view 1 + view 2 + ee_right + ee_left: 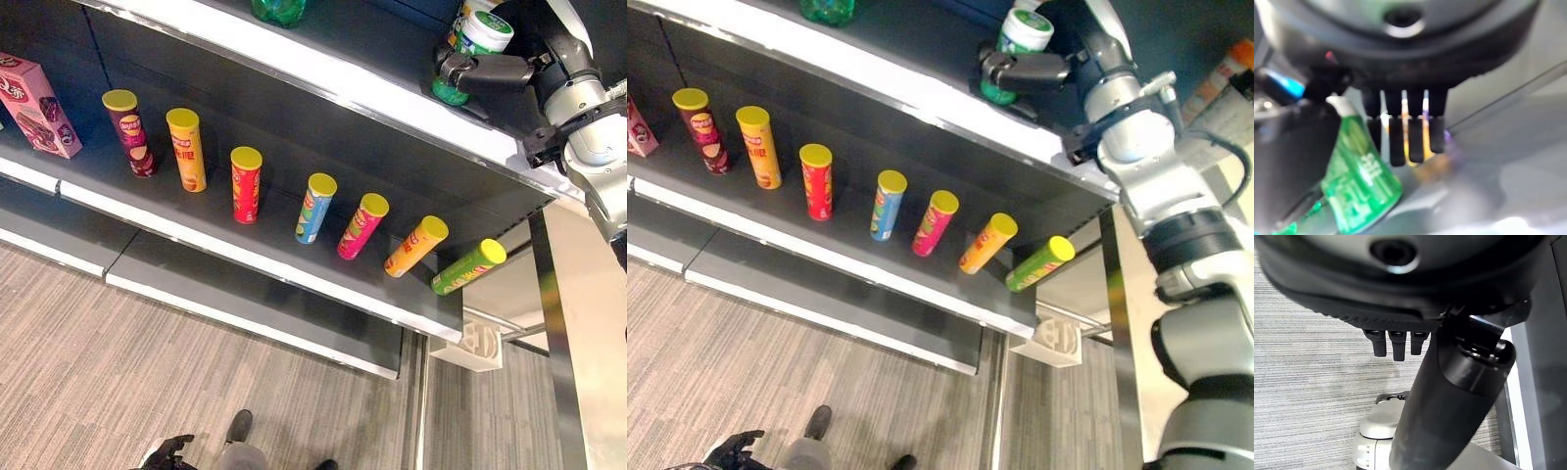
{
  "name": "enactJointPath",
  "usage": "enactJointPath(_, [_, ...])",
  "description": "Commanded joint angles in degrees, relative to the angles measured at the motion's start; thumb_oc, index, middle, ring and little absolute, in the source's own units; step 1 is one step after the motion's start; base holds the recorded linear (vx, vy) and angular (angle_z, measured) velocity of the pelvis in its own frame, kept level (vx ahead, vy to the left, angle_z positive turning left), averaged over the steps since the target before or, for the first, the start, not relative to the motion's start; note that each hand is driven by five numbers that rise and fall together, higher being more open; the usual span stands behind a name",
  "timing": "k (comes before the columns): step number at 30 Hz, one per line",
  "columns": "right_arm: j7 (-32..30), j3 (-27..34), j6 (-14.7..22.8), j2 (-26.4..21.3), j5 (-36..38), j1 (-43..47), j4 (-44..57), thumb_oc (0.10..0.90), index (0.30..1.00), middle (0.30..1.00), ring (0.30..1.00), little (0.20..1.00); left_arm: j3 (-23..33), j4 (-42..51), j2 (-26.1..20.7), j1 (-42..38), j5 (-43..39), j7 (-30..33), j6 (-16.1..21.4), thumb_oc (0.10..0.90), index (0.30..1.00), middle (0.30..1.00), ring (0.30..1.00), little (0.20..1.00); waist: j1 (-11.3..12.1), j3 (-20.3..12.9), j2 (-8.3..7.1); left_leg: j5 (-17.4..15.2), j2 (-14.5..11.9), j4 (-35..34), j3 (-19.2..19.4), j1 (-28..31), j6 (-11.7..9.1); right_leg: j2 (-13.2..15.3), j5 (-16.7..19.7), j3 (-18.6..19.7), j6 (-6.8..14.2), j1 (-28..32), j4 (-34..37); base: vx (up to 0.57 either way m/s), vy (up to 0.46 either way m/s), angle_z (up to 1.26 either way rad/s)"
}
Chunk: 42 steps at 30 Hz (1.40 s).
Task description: Put the goods on the table back onto the shelves and tidy them up.
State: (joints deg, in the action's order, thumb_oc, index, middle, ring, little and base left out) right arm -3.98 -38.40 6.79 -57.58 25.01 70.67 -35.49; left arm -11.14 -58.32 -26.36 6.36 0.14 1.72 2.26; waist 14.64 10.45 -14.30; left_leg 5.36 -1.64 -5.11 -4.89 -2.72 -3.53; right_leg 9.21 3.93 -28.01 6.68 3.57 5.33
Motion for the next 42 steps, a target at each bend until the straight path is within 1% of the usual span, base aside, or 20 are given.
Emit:
enactJointPath(1, [-3.0,1.0,2.6,-0.3,1.0,9.1,-1.1,0.8,0.9,0.9,0.9,0.9,-2.5,-0.4,-2.8,0.6,0.3,0.6,1.5,0.8,0.9,0.9,0.9,0.9,0.2,-3.2,0.38,-5.2,-1.5,0.1,4.3,2.2,-0.6,4.3,1.7,-0.7,5.1,1.1,-2.3,0.01,-0.025,-0.07])
enactJointPath(6, [-4.5,4.6,3.4,0.0,4.4,8.5,-1.7,0.8,0.9,0.9,0.9,0.9,-2.4,-0.7,-2.6,0.4,-0.3,0.5,1.2,0.8,0.9,0.9,0.9,0.9,0.1,-3.1,0.2,-5.5,-1.7,0.1,4.5,2.5,-0.6,4.2,1.7,-0.4,5.0,1.3,-2.3,0.0,-0.009,-0.02])
enactJointPath(12, [-7.4,13.0,7.0,-1.2,11.5,6.0,1.9,0.8,0.9,0.9,0.9,0.9,-1.9,-1.4,-2.1,0.8,-0.4,0.7,0.7,0.8,0.9,0.9,0.9,0.9,-0.4,-3.4,0.29,-5.9,-1.8,0.1,4.8,2.9,-0.6,4.1,1.6,-0.5,5.2,1.5,-2.3,0.0,0.0,0.0])
enactJointPath(17, [-11.0,19.6,10.9,-3.7,11.9,3.3,9.0,0.8,0.9,0.9,0.9,0.9,-1.3,-1.8,-1.6,0.7,0.0,1.1,0.6,0.8,0.9,0.9,0.9,0.9,-1.3,-4.0,0.73,-6.3,-1.8,0.1,5.1,3.2,-0.4,4.1,1.6,-0.2,5.3,1.5,-2.2,0.0,0.0,0.0])
enactJointPath(18, [-11.1,19.9,10.9,-3.7,11.9,3.0,9.1,0.8,0.9,0.9,0.9,0.9,-1.3,-1.8,-1.7,0.7,0.0,1.1,0.6,0.8,0.9,0.9,0.9,0.9,-1.2,-4.0,0.66,-6.3,-1.8,0.1,5.1,3.2,-0.4,4.1,1.6,-0.2,5.3,1.5,-2.2,0.03,0.004,-0.03])
enactJointPath(19, [-12.5,25.3,13.0,-6.1,10.7,-1.2,16.1,0.8,0.9,0.9,0.9,0.9,-0.8,-1.3,-1.4,1.1,0.4,1.2,0.7,0.8,0.9,0.9,0.9,0.9,-1.9,-4.5,0.9,-6.7,-1.9,0.1,5.3,3.5,-0.4,4.1,1.6,-0.1,5.5,1.6,-2.1,0.03,0.003,-0.03])
enactJointPath(22, [-13.8,31.0,14.8,-8.2,9.0,-6.3,22.4,0.8,0.9,0.9,0.9,0.9,-0.1,-1.1,-1.0,1.3,1.0,1.3,0.7,0.8,0.9,0.9,0.9,0.9,-2.8,-4.9,1.41,-7.0,-1.9,0.1,5.6,3.9,-0.4,4.1,1.5,0.1,5.6,1.6,-2.1,0.02,0.012,-0.04])
enactJointPath(23, [-14.5,35.1,15.4,-8.8,7.8,-10.3,26.0,0.8,0.9,0.9,0.9,0.9,0.4,-0.9,-0.5,1.5,1.4,1.5,0.7,0.8,0.9,0.9,0.9,0.9,-3.6,-5.1,1.81,-7.2,-1.9,0.1,6.0,4.1,-0.3,4.2,1.5,0.4,5.7,1.6,-2.1,0.01,0.014,-0.11])
enactJointPath(25, [-14.7,38.5,15.6,-9.2,6.9,-14.7,28.8,0.8,0.9,0.9,0.9,0.9,0.7,-0.8,-0.3,1.5,1.6,1.6,0.8,0.8,0.9,0.9,0.9,0.9,-4.1,-5.3,1.96,-7.4,-1.8,0.1,6.4,4.4,-0.3,4.2,1.5,0.8,5.7,1.6,-2.0,0.0,0.017,-0.12])
enactJointPath(27, [-13.7,42.2,15.6,-8.2,6.3,-20.0,33.1,0.8,0.9,0.9,0.9,0.9,1.3,-0.4,0.3,1.5,1.8,1.6,0.8,0.8,0.9,0.9,0.9,0.9,-5.0,-5.4,2.45,-7.3,-1.6,0.1,6.8,4.5,-0.1,4.4,1.7,1.1,5.6,1.4,-2.0,0.0,0.019,-0.16])
enactJointPath(28, [-12.7,45.5,15.4,-6.9,6.5,-24.7,36.2,0.8,0.9,0.9,0.9,0.9,1.3,-0.1,0.1,1.7,2.0,1.6,0.9,0.8,0.9,0.9,0.9,0.9,-5.1,-5.6,2.43,-7.7,-1.9,0.1,7.1,4.9,-0.2,4.2,1.4,1.3,5.7,1.5,-2.1,-0.01,0.014,-0.15])
enactJointPath(29, [-9.5,47.5,15.5,-3.6,8.4,-30.4,40.7,0.8,0.9,0.9,0.9,0.9,1.9,0.2,1.1,1.7,2.4,1.4,1.0,0.8,0.9,0.9,0.9,0.9,-6.3,-5.4,3.2,-7.7,-1.9,0.1,7.6,5.1,-0.1,4.4,1.5,1.8,5.7,1.4,-2.2,-0.02,0.02,-0.24])
enactJointPath(30, [-7.7,49.0,15.2,-1.9,9.1,-34.1,43.6,0.8,0.9,0.9,0.9,0.9,1.8,0.3,0.9,1.5,2.7,1.3,1.0,0.8,0.9,0.9,0.9,0.9,-6.5,-5.5,3.02,-7.4,-1.7,0.1,7.8,5.0,0.0,4.7,1.7,2.0,5.6,1.0,-2.2,-0.05,0.018,-0.22])
enactJointPath(31, [-5.9,49.4,14.5,0.0,9.8,-36.8,45.6,0.8,0.9,0.9,0.9,0.9,2.0,0.5,1.4,1.4,3.0,1.0,0.9,0.8,0.9,0.9,0.9,0.9,-7.0,-5.3,3.48,-7.4,-1.7,0.1,8.1,5.0,0.1,4.8,1.7,2.3,5.6,0.9,-2.2,-0.03,0.007,-0.26])
enactJointPath(34, [1.6,49.6,12.5,8.2,15.7,-46.4,51.8,0.8,0.9,0.9,0.9,0.9,1.7,1.9,1.9,1.0,3.8,-0.1,1.2,0.8,0.9,0.9,0.9,0.9,-8.0,-4.8,4.47,-7.5,-1.8,0.1,9.2,5.7,0.2,4.9,1.7,3.3,5.5,0.6,-2.4,-0.03,0.007,-0.2])
enactJointPath(35, [1.8,49.9,12.4,8.4,15.9,-46.8,52.0,0.8,0.9,0.9,0.9,0.9,1.6,1.9,1.7,1.1,3.9,-0.1,1.2,0.8,0.9,0.9,0.9,0.9,-7.9,-4.9,4.37,-7.5,-1.9,0.1,9.2,5.7,0.2,4.9,1.7,3.3,5.5,0.5,-2.4,-0.06,0.004,-0.29])
enactJointPath(36, [9.6,47.9,8.9,16.0,21.7,-56.5,56.9,0.8,0.9,0.9,0.9,0.9,2.4,3.3,1.4,0.6,4.7,-1.1,1.2,0.8,0.9,0.9,0.9,0.9,-9.1,-4.4,5.7,-7.6,-2.0,0.1,10.3,6.4,0.2,5.0,1.6,4.4,5.4,0.2,-2.5,-0.04,-0.02,-0.29])
enactJointPath(38, [13.5,45.1,6.7,20.1,23.8,-62.4,58.6,0.8,0.9,0.9,0.9,0.9,2.8,4.3,1.1,0.2,5.4,-1.7,1.5,0.8,0.9,0.9,0.9,0.9,-9.9,-4.2,6.57,-7.8,-2.2,0.1,11.1,6.9,0.2,5.0,1.5,5.1,5.3,0.2,-2.5,-0.03,-0.015,-0.3])
enactJointPath(40, [16.9,43.4,3.5,22.9,23.4,-68.8,59.0,0.8,0.9,0.9,0.9,0.9,3.7,5.4,0.8,0.1,6.0,-2.6,1.8,0.8,0.9,0.9,0.9,0.9,-11.0,-4.4,7.31,-7.7,-2.1,0.1,11.8,7.0,0.2,5.1,1.7,5.7,5.2,0.0,-2.1,-0.02,-0.003,-0.35])
enactJointPath(42, [22.1,40.4,-0.3,27.0,24.1,-78.0,54.7,0.8,0.9,0.9,0.9,0.9,4.2,6.8,1.4,0.4,6.5,-3.9,2.6,0.8,0.9,0.9,0.9,0.9,-12.9,-5.0,8.64,-7.8,-2.3,0.1,13.2,7.7,0.0,5.2,1.8,6.7,5.1,0.0,-1.5,0.01,-0.01,-0.33])
